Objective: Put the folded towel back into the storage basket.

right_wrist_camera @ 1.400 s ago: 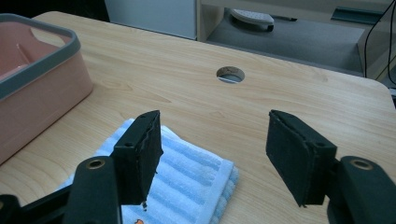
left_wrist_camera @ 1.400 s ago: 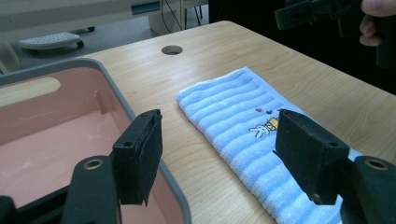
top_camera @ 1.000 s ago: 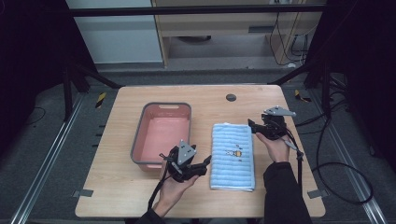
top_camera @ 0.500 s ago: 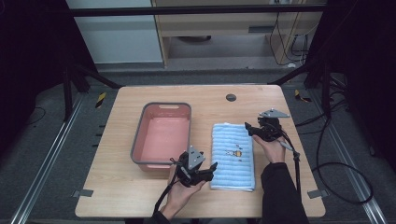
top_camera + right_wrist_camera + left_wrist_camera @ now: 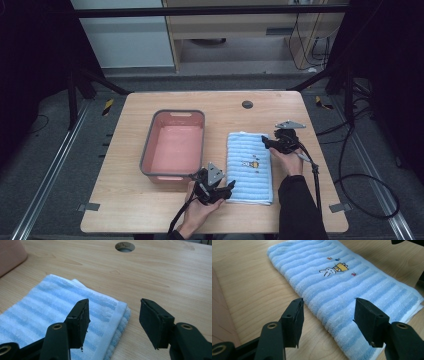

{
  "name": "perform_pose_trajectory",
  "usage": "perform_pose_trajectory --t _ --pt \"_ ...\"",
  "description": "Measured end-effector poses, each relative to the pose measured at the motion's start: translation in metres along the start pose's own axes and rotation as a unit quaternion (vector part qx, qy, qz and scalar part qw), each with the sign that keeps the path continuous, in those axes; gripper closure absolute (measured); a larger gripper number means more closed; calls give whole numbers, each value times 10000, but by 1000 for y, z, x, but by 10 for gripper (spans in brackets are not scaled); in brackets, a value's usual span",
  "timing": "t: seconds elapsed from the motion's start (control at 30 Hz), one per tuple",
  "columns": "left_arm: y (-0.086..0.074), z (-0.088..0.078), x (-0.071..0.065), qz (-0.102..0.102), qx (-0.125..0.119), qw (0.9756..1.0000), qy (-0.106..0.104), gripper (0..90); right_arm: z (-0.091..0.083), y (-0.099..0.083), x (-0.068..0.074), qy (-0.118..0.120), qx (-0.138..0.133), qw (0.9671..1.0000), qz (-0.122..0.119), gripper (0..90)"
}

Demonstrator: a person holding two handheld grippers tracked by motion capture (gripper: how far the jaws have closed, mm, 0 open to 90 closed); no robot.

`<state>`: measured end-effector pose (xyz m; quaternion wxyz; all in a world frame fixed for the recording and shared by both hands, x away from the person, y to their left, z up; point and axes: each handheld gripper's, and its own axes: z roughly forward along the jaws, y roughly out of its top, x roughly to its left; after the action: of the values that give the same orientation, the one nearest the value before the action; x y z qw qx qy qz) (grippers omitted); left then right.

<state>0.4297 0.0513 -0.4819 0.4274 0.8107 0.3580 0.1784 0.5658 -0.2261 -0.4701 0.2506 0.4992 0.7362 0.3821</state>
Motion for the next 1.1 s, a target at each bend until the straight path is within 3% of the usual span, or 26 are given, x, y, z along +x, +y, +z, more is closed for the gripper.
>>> perform_pose_trajectory --t 0.43,0.67,1.1 --pt "-13 10 -1 -64 269 9996 -20 476 12 -6 3 59 247 9996 -78 471" --pt "-14 11 -5 64 367 9993 42 485 16 -12 1 89 354 9993 -39 502" --pt "-17 17 -6 -146 443 9989 7 512 19 -23 -2 200 609 9979 96 587"
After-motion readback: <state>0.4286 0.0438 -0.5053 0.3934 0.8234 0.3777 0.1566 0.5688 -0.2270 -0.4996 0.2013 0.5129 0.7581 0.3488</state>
